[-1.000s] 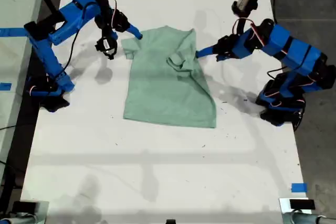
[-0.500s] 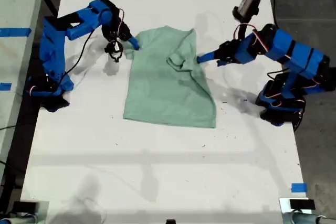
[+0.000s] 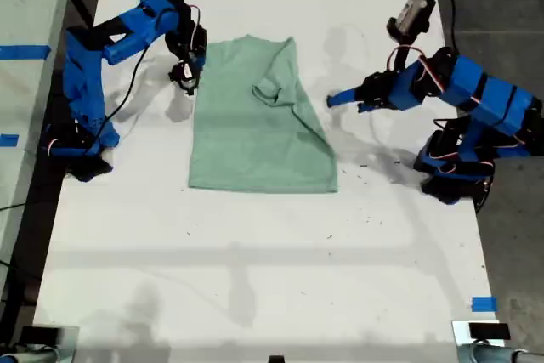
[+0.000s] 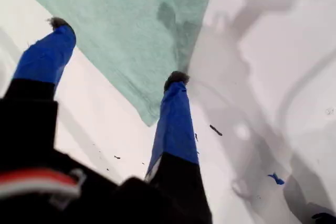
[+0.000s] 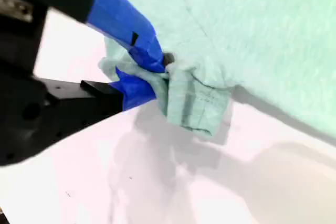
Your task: Fold tshirt
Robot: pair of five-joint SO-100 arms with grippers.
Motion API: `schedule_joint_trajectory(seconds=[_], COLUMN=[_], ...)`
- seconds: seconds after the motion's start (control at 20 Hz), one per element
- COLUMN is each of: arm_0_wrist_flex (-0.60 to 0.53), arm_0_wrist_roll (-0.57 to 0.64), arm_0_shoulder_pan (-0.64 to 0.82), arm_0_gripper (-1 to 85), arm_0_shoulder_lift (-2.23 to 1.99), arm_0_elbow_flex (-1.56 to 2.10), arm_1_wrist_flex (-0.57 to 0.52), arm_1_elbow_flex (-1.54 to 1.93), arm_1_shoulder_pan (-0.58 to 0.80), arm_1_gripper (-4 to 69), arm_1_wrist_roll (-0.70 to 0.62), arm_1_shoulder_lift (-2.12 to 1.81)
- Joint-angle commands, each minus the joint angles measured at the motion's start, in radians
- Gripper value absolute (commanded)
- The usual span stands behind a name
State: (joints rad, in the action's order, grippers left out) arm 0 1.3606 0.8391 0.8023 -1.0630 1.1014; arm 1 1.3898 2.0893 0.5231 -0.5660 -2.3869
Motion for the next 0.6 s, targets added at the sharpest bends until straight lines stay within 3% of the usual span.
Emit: schedule_joint_trajectory(seconds=[0.0,0.2,0.4,0.55], arm_0_wrist_flex=[0.038,-0.041,-0.278,-0.261], arm_0_wrist_roll=[-0.011,-0.005,0.066,0.08], arm_0_shoulder_pan=[-0.034,-0.15,-0.321,-0.377], arm_0_gripper=[0.0,0.0,0.0,0.1], arm_0_shoulder_lift=[-0.199,-0.318,-0.186,0.146], arm_0_elbow_flex=[-0.026,-0.037,-0.08,-0.368], arm_1_wrist_flex=[-0.031,-0.031,-0.032,-0.032], arm_1_elbow_flex=[-0.003,0.021,0.028,0.031], arm_1_shoulder_pan=[-0.006,-0.003,-0.003,-0.014], arm_1_gripper=[31.8,31.7,31.6,31.5], arm_1_wrist_roll=[0.011,0.017,0.023,0.035], arm_1_shoulder_lift=[-0.044,-0.064,-0.067,-0.074])
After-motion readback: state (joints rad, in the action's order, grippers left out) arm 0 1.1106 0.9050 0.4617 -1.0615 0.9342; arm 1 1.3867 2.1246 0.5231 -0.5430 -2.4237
